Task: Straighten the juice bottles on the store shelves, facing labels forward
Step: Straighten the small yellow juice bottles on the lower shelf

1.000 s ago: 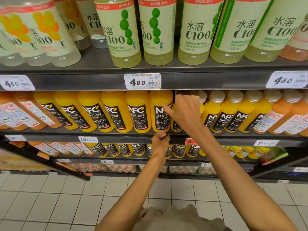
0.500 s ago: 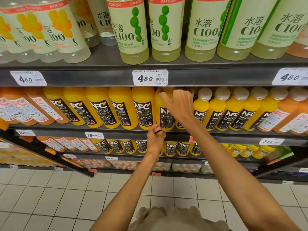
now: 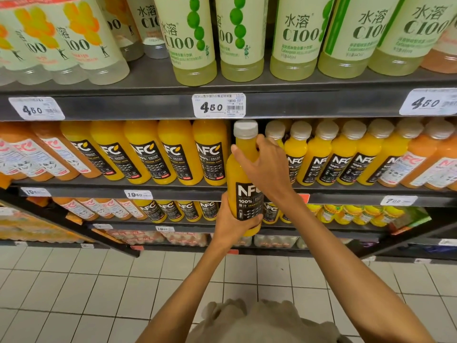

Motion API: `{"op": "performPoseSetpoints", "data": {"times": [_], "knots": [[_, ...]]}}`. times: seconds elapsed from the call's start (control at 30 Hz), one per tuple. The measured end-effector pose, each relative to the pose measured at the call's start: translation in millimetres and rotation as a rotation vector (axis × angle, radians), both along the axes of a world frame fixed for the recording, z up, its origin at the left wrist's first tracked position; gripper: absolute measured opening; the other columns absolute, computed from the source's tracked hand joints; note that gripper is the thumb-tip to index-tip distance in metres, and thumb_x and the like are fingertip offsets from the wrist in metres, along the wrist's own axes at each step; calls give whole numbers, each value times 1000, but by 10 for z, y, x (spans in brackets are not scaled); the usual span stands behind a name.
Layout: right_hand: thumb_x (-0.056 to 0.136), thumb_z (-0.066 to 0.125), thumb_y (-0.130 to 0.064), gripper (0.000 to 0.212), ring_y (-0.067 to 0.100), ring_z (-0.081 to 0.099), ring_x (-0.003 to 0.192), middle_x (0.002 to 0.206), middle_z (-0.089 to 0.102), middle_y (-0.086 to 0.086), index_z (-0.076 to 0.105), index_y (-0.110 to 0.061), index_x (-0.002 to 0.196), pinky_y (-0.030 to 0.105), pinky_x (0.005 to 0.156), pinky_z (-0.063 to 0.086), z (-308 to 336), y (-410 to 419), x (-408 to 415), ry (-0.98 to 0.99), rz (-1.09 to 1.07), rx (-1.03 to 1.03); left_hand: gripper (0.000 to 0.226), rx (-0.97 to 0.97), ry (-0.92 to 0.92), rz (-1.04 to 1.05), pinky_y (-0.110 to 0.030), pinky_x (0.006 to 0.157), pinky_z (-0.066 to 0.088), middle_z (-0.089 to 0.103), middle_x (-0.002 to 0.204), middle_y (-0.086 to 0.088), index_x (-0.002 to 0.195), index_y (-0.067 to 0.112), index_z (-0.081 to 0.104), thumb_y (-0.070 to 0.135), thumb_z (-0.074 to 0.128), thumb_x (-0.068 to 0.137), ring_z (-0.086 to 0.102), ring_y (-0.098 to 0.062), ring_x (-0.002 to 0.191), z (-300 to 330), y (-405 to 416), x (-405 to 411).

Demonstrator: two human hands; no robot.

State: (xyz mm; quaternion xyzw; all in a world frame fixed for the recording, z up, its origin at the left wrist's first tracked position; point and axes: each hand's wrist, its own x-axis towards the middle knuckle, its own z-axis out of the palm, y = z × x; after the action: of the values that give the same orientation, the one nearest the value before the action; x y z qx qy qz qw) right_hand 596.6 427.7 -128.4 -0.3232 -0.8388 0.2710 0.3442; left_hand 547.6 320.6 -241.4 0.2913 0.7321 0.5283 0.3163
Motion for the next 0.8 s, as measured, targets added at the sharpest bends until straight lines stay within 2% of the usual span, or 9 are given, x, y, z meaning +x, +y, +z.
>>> {"op": "performPoseSetpoints", "data": {"times": [0.07,0.13,0.23,0.3,0.4,0.5,0.6,0.73,0.8], "knots": [[84,64,-48,41,21,60,78,78,62,6,55,-7,82,37,67,47,18,39,62,-40,39,-165,78,17,-78,-69,-11,79,50,60,113,13,117,36,43,14,89,59,59,5,104,24,-172,-1],[82,70,-40,24,14,66,75,78,68,2,60,-18,82,37,65,52,40,146,179,3,183,-437,75,-28,-146,-186,-9,72,49,65,107,18,113,40,46,24,91,54,61,11,97,105,-377,-47],[87,65,-24,15,17,70,92,95,73,3,63,-17,100,34,78,56,-39,241,366,361,467,-1055,85,-112,-267,-315,-20,81,50,71,104,15,114,37,50,52,88,40,65,-2,100,297,-637,-148],[90,58,-21,21,25,70,93,92,73,9,56,-11,107,36,77,57,-137,200,410,556,472,-1262,94,-148,-358,-391,-25,82,52,73,104,8,113,32,53,67,84,31,67,-10,99,378,-732,-172],[96,51,-22,16,24,72,81,73,71,7,52,-7,96,32,67,57,-240,83,419,627,336,-1310,81,-91,-640,-412,-24,65,57,76,85,2,95,24,71,58,91,25,72,-11,79,349,-792,-77],[96,54,-25,17,20,71,71,66,68,5,55,-8,94,30,62,56,-253,55,542,685,178,-1230,76,-66,-883,-285,-37,67,60,75,82,-10,84,17,78,47,96,16,72,-23,73,231,-727,-4],[95,56,-26,14,21,70,70,68,69,6,58,-12,97,33,65,58,-293,35,807,770,10,-1186,76,-98,-909,-320,-41,74,59,75,87,-11,87,19,78,48,95,19,72,-26,77,203,-557,-12],[94,47,-48,49,30,66,82,83,67,15,50,-11,125,44,82,54,-464,-76,1320,970,-229,-1221,91,-273,-874,-532,-53,93,49,70,104,-18,104,17,70,47,96,22,66,-35,94,312,-302,79],[94,42,-53,58,31,66,85,88,67,17,49,-8,129,44,82,54,-557,-247,1576,1169,-402,-1175,91,-330,-773,-641,-45,83,56,72,101,-13,107,19,66,49,95,26,69,-30,90,317,-186,143]]}}
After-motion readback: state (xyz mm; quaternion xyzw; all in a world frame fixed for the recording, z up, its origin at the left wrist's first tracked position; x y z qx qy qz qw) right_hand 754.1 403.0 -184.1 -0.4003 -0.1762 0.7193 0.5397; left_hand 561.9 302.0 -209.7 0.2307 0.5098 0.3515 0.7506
